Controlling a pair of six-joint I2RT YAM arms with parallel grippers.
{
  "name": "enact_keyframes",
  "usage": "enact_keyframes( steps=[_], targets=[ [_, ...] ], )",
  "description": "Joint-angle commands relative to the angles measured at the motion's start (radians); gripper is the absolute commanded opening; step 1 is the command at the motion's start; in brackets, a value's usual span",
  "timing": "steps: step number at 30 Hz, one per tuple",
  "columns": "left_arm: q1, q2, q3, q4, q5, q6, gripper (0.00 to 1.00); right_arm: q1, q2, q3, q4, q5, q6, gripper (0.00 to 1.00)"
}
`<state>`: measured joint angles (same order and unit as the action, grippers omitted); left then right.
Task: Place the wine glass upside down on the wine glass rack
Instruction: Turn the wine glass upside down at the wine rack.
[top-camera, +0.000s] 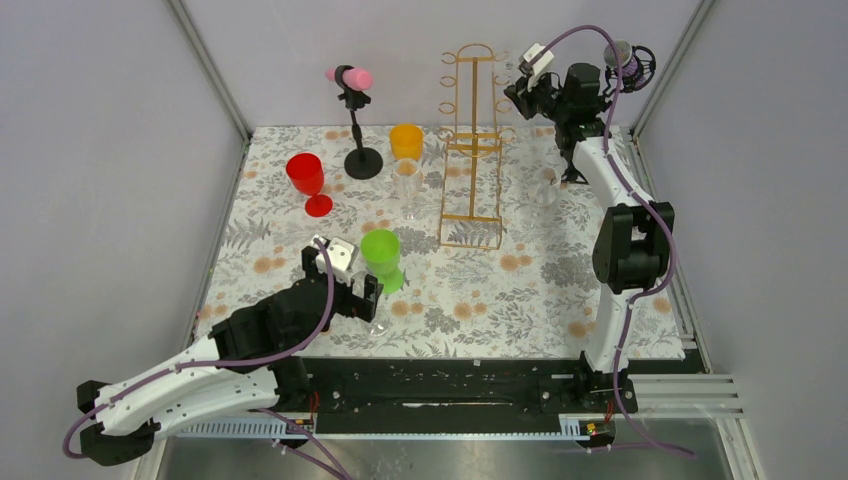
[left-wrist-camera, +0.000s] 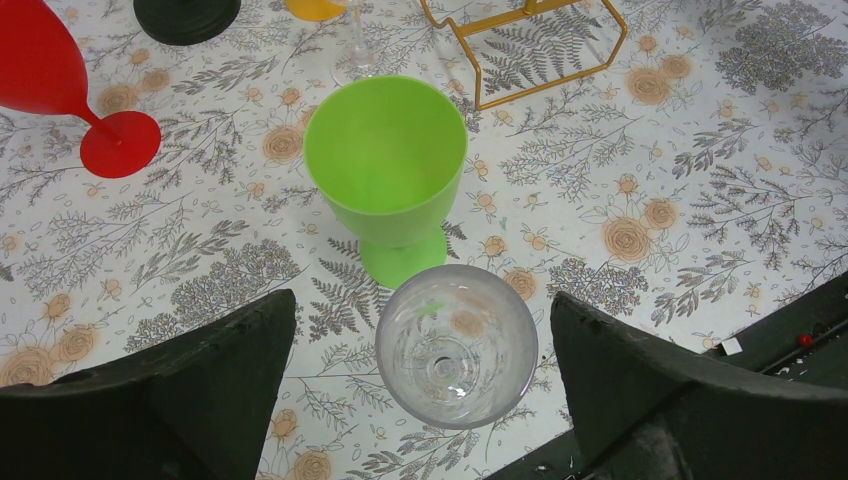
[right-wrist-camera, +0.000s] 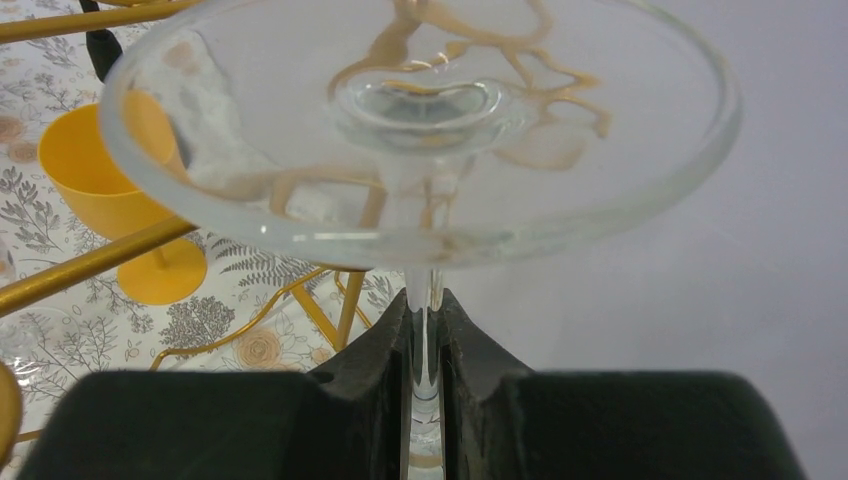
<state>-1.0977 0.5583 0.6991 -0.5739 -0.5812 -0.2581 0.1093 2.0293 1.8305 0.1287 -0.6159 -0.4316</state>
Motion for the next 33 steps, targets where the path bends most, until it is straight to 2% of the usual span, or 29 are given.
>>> enact_keyframes(
  steps=[1,7,18,33],
  targets=[
    [0.005,-0.007,0.042,0.036,0.009,0.016,0.99,0.004,-0.060,0.062,0.024,-0.020,-0.029,0.00],
    [0.006,-0.003,0.042,0.038,0.009,0.016,0.99,0.006,-0.023,0.135,-0.045,0.001,-0.049,0.00],
    [0.005,-0.002,0.042,0.037,0.011,0.016,0.99,0.017,0.006,0.169,-0.099,0.015,-0.091,0.00],
    [0.006,0.005,0.043,0.039,0.010,0.017,0.99,0.031,0.053,0.217,-0.123,0.037,-0.110,0.00]
  ],
)
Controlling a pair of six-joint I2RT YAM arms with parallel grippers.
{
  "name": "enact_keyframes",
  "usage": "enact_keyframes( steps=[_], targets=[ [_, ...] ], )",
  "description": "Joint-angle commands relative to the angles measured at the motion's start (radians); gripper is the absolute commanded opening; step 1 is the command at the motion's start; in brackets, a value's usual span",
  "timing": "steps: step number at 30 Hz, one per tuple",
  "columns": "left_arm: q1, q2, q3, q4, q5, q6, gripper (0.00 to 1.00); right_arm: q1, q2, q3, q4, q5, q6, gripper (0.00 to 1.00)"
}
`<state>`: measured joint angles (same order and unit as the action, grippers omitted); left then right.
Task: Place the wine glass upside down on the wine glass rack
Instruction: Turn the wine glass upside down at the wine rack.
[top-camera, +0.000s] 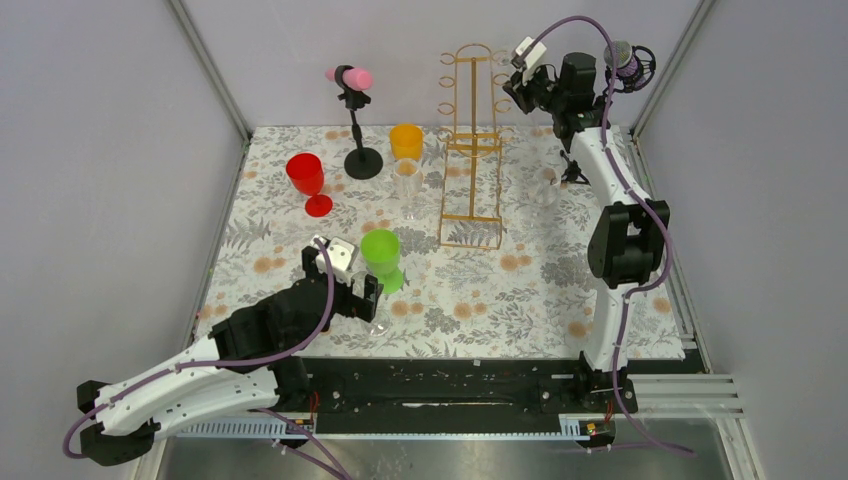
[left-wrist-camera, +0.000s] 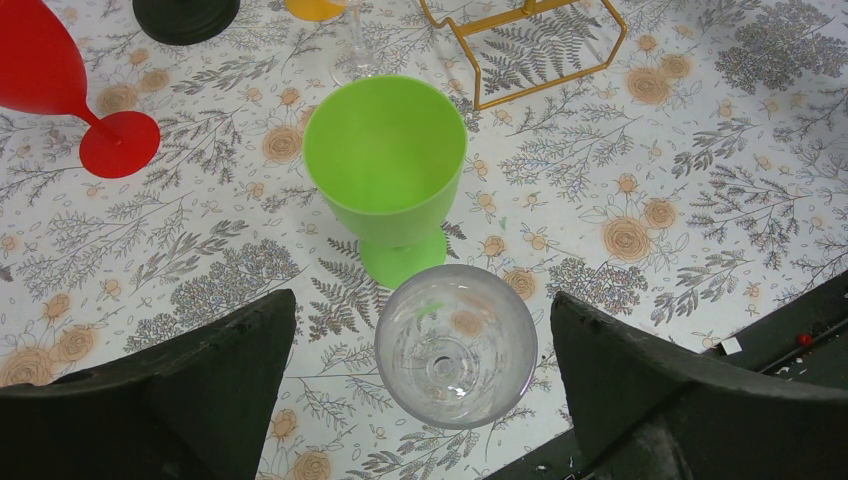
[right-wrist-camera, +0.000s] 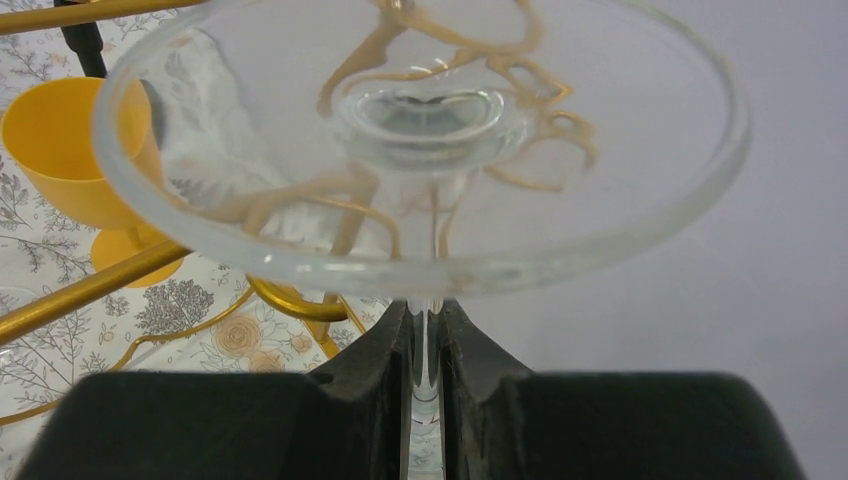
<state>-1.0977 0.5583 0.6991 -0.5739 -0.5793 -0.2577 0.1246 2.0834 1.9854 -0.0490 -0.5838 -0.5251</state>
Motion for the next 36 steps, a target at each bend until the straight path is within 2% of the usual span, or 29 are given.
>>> enact_keyframes(
  steps=[1,18,24,36],
  targets=[
    [0.005,0.005,0.042,0.039,0.008,0.017,0.99,0.015,0.000,0.063,0.054,0.005,-0.017,0.00],
    [0.005,0.007,0.041,0.036,0.008,0.016,0.99,0.025,0.031,0.084,0.055,0.008,-0.026,0.00],
    [0.006,0.009,0.043,0.037,0.009,0.018,0.99,0.036,0.037,0.079,0.002,0.004,-0.065,0.00],
    [0.006,0.010,0.042,0.037,0.006,0.016,0.99,0.046,0.037,0.018,0.008,0.011,-0.089,0.00]
  ],
)
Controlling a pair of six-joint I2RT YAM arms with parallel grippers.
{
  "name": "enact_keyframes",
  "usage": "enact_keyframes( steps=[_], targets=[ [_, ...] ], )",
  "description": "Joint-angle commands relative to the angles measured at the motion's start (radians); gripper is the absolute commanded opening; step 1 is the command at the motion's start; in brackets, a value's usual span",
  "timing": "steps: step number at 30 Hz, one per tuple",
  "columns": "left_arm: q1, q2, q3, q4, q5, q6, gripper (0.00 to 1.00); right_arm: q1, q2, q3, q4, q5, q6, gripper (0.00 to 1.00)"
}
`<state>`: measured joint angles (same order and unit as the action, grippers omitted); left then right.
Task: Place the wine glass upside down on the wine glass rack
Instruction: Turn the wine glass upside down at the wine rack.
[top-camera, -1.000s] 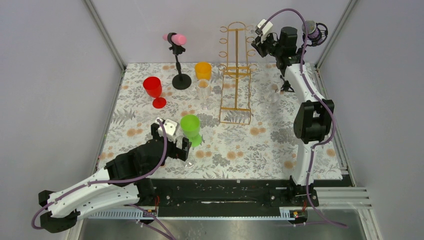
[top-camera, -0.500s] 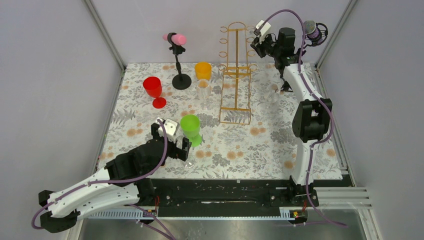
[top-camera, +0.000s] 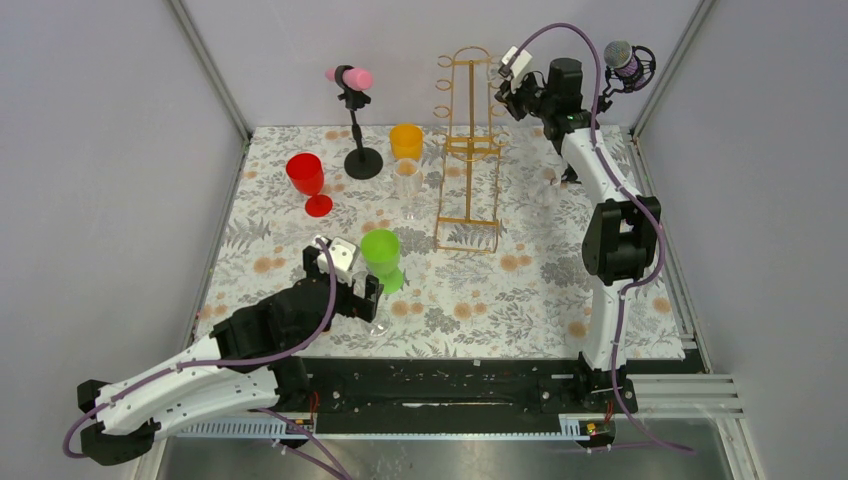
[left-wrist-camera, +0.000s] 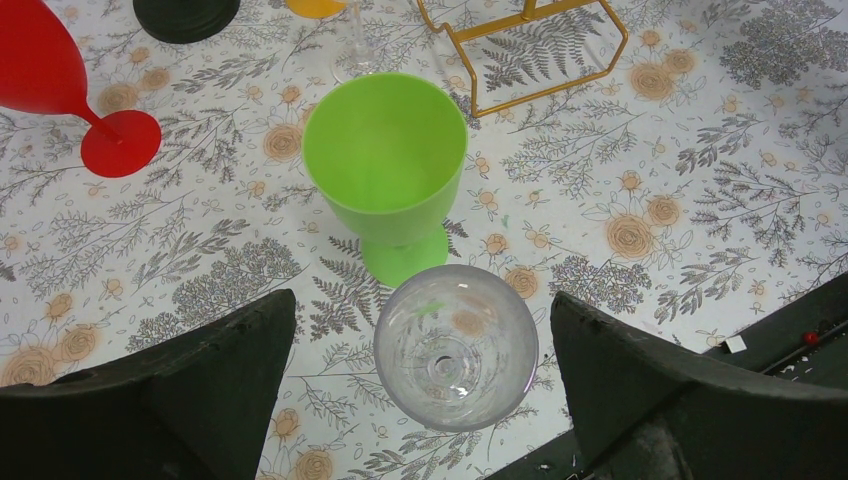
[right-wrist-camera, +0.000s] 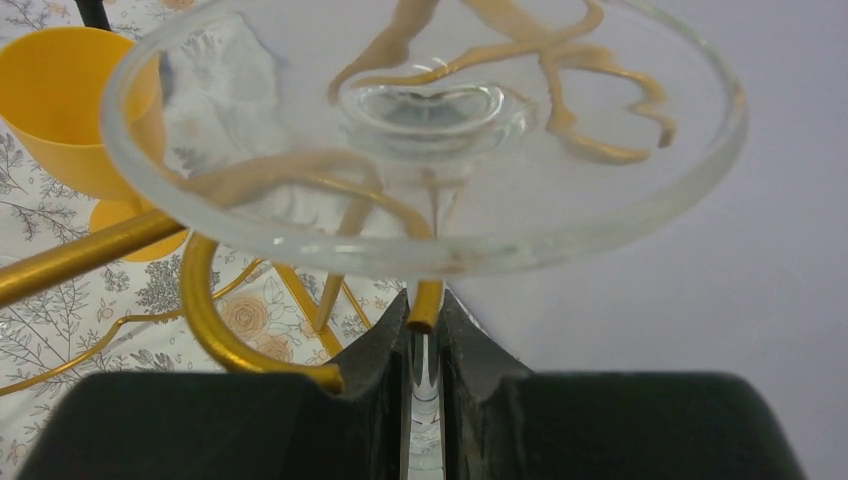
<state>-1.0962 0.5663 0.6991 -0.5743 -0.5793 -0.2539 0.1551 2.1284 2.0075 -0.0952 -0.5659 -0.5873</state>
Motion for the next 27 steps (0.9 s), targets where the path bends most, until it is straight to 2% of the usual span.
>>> enact_keyframes(
  steps=[1,11,21,26,27],
  targets=[
    [0.005,0.001,0.041,0.037,0.007,0.013,0.99,0.015,-0.010,-0.010,0.056,-0.004,-0.026,0.00],
    [0.004,0.001,0.042,0.036,0.006,0.013,0.99,0.015,-0.022,-0.072,0.084,0.024,-0.025,0.00],
    [0.004,0.005,0.042,0.037,0.007,0.013,0.99,0.011,-0.034,-0.143,0.194,0.043,0.018,0.00],
    [0.005,0.006,0.042,0.037,0.006,0.015,0.99,0.011,-0.034,-0.156,0.224,0.050,0.041,0.10],
    [0.005,0.006,0.042,0.037,0.007,0.015,0.99,0.011,-0.036,-0.160,0.230,0.053,0.043,0.16]
  ],
)
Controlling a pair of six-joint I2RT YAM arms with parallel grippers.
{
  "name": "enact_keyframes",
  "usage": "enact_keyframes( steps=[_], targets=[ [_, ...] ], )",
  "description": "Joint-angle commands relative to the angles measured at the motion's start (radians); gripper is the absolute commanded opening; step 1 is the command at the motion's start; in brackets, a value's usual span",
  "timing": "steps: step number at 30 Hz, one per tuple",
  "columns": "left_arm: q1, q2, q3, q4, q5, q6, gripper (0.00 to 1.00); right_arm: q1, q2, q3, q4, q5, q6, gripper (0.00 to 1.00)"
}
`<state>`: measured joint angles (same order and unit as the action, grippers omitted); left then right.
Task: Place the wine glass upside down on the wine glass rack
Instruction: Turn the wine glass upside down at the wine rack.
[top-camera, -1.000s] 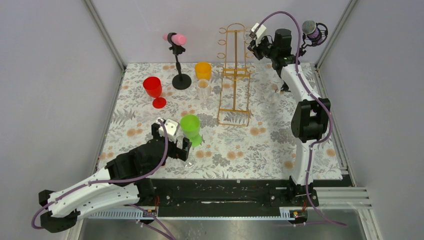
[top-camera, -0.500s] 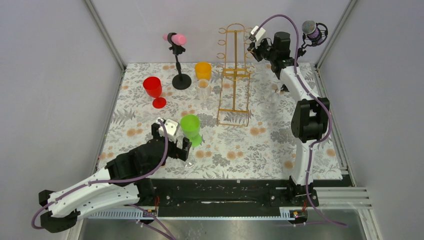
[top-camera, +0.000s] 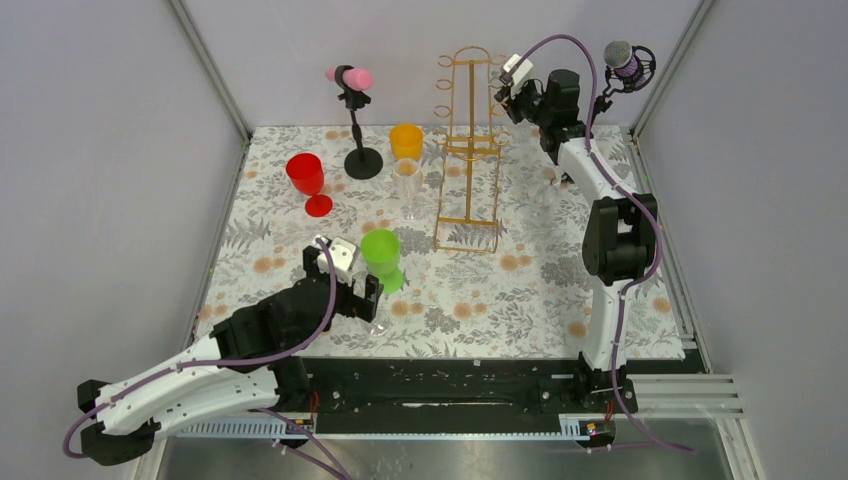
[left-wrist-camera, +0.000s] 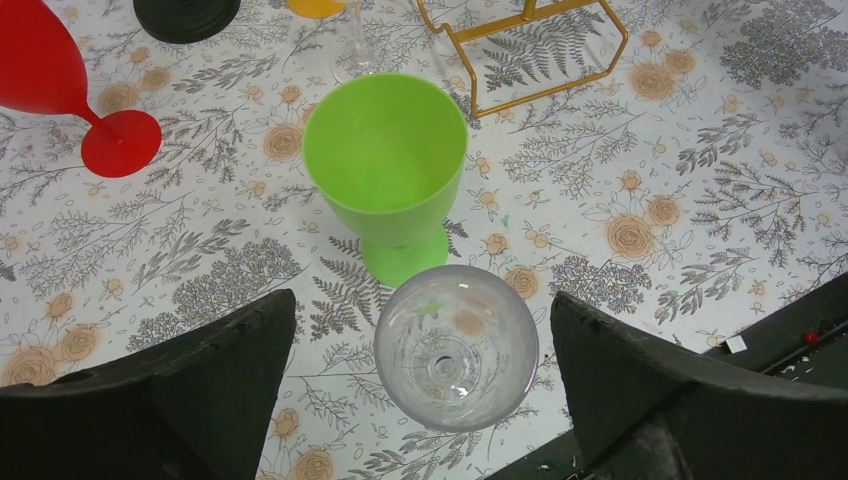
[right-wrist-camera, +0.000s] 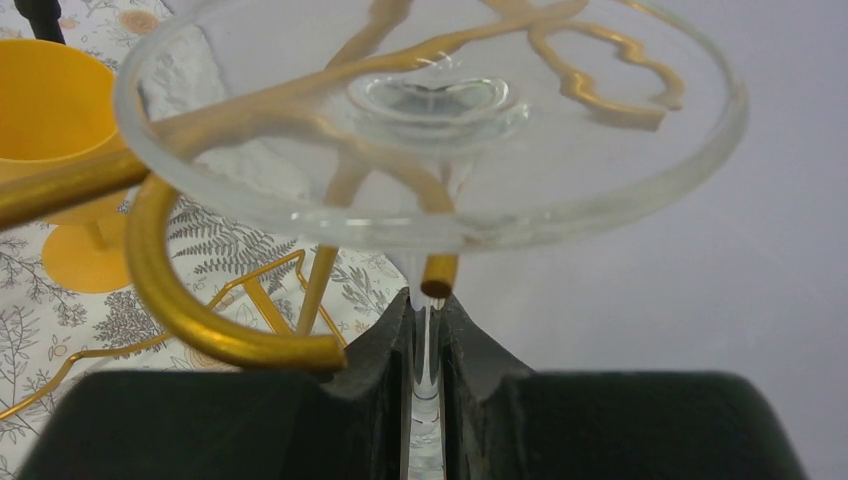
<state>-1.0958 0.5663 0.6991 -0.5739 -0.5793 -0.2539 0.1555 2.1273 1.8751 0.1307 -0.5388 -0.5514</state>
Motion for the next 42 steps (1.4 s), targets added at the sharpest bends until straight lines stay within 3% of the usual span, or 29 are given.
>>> enact_keyframes(
  steps=[1,27,42],
  targets=[
    [0.004,0.007,0.041,0.036,0.007,0.015,0.99,0.010,-0.037,-0.030,0.011,0.030,0.010,0.19],
    [0.005,0.011,0.042,0.037,0.010,0.017,0.99,0.010,-0.089,-0.096,0.123,0.103,0.061,0.61],
    [0.005,-0.001,0.042,0.038,0.015,0.015,0.99,0.004,-0.147,-0.174,0.192,0.116,0.097,0.64]
  ],
)
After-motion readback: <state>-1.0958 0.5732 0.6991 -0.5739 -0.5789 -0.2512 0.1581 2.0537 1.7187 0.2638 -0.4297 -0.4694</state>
